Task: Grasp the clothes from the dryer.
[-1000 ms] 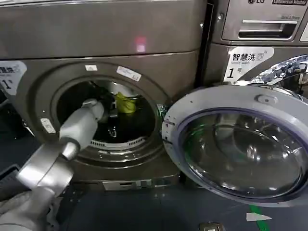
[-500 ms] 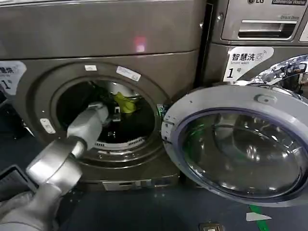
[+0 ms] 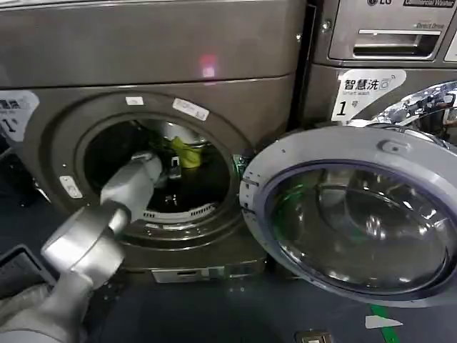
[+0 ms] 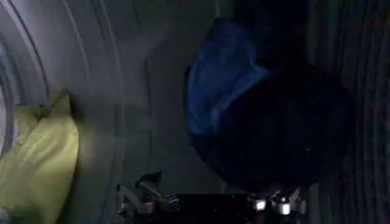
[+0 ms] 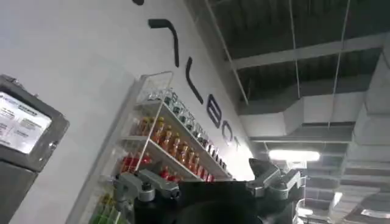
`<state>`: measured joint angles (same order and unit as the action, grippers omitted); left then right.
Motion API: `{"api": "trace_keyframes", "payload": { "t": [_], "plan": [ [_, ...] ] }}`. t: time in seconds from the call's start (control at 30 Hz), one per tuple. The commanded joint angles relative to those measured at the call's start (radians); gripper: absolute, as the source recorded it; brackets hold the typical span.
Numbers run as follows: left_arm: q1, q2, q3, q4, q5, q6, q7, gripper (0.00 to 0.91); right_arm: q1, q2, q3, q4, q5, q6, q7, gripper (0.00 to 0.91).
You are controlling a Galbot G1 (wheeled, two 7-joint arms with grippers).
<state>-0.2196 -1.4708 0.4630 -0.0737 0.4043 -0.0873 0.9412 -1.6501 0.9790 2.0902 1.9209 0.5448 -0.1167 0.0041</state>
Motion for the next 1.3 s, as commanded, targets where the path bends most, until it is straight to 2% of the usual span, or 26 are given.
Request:
{"api": "trace_keyframes", "payload": {
  "t": [0.03,0.3,0.33,0.37,0.43,0.47,0.67,1.07,1.3],
  "plan": [
    [0.014,-0.011,-0.005,-0.002,-0.134,-0.013,-0.012,0.907,0.001,0.0,-0.001,0.0,-0.001,0.001,-0.001,0.907],
    [0.03,-0.023,-0.002,0.001,-0.147,-0.026,-0.019,0.907,0.002,0.004,-0.005,0.002,-0.003,0.004,-0.001,0.907],
    [0.032,-0.024,-0.004,0.0,-0.151,-0.027,-0.021,0.865,0.002,0.004,-0.005,0.002,-0.003,0.004,-0.002,0.907],
    [0.034,-0.023,-0.004,-0.002,-0.157,-0.03,-0.024,0.364,0.002,0.004,-0.005,0.001,-0.003,0.004,-0.002,0.907],
    [0.035,-0.022,-0.004,-0.001,-0.155,-0.036,-0.023,0.102,0.002,0.004,-0.005,0.0,-0.003,0.005,-0.002,0.907],
    [0.036,-0.021,-0.004,-0.001,-0.154,-0.039,-0.023,0.057,0.001,0.004,-0.005,0.0,-0.003,0.005,-0.002,0.907],
    [0.037,-0.016,-0.003,-0.006,-0.152,-0.048,-0.019,0.011,0.001,0.005,-0.007,0.003,-0.004,0.007,-0.002,0.907],
    [0.052,-0.023,-0.006,-0.01,-0.157,-0.066,-0.019,0.0,0.001,0.014,-0.013,0.006,-0.006,0.014,-0.005,0.907],
    [0.081,0.01,-0.125,-0.085,-0.158,-0.054,-0.092,0.0,0.006,0.024,-0.02,0.008,-0.013,0.017,-0.006,0.907]
  ]
}}
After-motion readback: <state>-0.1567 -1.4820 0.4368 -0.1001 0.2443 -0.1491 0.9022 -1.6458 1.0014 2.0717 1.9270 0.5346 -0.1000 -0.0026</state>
